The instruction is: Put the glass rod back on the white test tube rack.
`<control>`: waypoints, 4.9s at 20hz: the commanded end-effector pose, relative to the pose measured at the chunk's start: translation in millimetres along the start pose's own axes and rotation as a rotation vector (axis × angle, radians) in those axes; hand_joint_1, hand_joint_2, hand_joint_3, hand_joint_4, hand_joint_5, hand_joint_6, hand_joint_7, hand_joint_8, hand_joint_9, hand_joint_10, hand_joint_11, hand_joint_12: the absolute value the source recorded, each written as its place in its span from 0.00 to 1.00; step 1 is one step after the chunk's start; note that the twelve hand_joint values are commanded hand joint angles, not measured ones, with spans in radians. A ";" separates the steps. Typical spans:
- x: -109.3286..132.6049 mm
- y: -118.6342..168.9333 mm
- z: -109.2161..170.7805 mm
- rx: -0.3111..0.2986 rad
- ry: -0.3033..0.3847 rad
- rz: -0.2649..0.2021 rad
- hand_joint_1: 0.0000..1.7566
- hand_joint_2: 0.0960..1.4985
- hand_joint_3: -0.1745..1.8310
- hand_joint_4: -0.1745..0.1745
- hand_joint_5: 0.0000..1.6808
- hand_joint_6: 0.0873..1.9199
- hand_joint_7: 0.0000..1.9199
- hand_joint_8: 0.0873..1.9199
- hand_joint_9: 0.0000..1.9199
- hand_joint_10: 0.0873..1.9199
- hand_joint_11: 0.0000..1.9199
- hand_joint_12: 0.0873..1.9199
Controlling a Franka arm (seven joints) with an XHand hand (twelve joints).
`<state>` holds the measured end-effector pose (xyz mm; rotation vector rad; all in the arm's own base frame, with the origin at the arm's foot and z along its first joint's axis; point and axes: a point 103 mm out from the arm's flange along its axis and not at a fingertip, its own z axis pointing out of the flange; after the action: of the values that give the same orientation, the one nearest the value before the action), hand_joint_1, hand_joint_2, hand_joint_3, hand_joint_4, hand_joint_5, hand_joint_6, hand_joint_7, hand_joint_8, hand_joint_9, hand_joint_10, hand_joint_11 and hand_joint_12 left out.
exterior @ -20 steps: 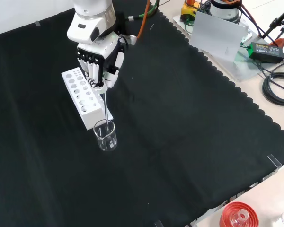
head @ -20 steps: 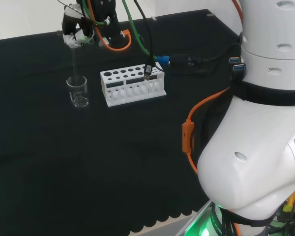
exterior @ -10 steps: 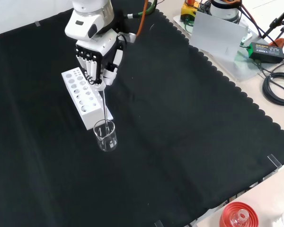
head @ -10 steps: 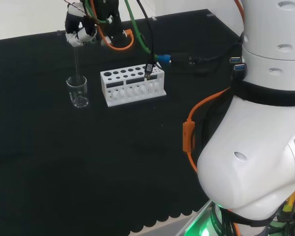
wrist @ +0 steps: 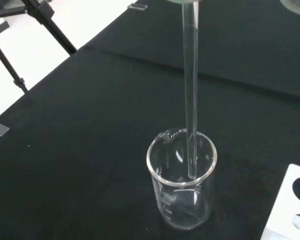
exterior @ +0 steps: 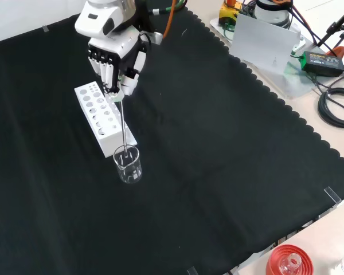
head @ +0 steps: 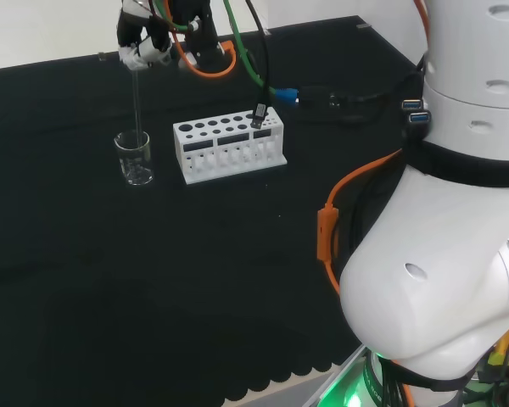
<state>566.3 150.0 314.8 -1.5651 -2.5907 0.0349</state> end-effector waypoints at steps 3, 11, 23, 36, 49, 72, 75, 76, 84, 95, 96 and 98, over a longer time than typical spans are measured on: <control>-4.2 -16.9 -32.0 -0.027 -0.010 0.032 0.74 0.68 0.07 0.00 0.64 0.27 0.65 0.41 0.89 0.20 0.81 0.33; -9.1 -40.7 -60.2 -0.057 -0.021 0.073 0.74 0.68 0.07 0.00 0.64 0.27 0.65 0.41 0.89 0.20 0.81 0.33; -38.9 -75.9 -71.0 -0.078 -0.015 0.153 0.74 0.68 0.07 0.00 0.64 0.27 0.65 0.41 0.89 0.20 0.81 0.33; -80.5 -104.5 -69.2 -0.080 -0.014 0.227 0.74 0.68 0.07 0.00 0.64 0.27 0.65 0.40 0.89 0.20 0.81 0.33; -106.0 -113.3 -57.6 -0.054 -0.018 0.268 0.74 0.68 0.07 0.00 0.65 0.27 0.65 0.40 0.89 0.20 0.81 0.33; -124.7 -101.8 -26.3 -0.016 0.007 0.266 0.74 0.68 0.07 0.00 0.65 0.27 0.66 0.40 0.89 0.19 0.81 0.33; -127.9 -102.6 -23.0 -0.006 0.014 0.265 0.74 0.68 0.07 0.00 0.65 0.27 0.66 0.40 0.89 0.19 0.81 0.33; -130.5 -103.3 -20.4 -0.002 0.018 0.265 0.74 0.68 0.07 0.00 0.65 0.27 0.66 0.40 0.89 0.19 0.81 0.33; -144.1 -108.4 -9.3 0.013 0.027 0.272 0.74 0.68 0.07 0.00 0.65 0.27 0.66 0.40 0.89 0.19 0.81 0.33; -140.2 -99.3 10.6 0.036 0.016 0.248 0.74 0.68 0.07 0.00 0.65 0.27 0.66 0.40 0.90 0.19 0.81 0.33; -139.0 -97.1 11.7 0.036 0.016 0.244 0.74 0.68 0.07 0.00 0.65 0.27 0.66 0.40 0.90 0.19 0.81 0.33; -136.1 -91.6 14.2 0.037 0.018 0.235 0.74 0.68 0.07 0.00 0.65 0.27 0.66 0.40 0.90 0.19 0.81 0.33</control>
<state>541.7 -21.4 299.9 -1.8564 -2.3501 0.0931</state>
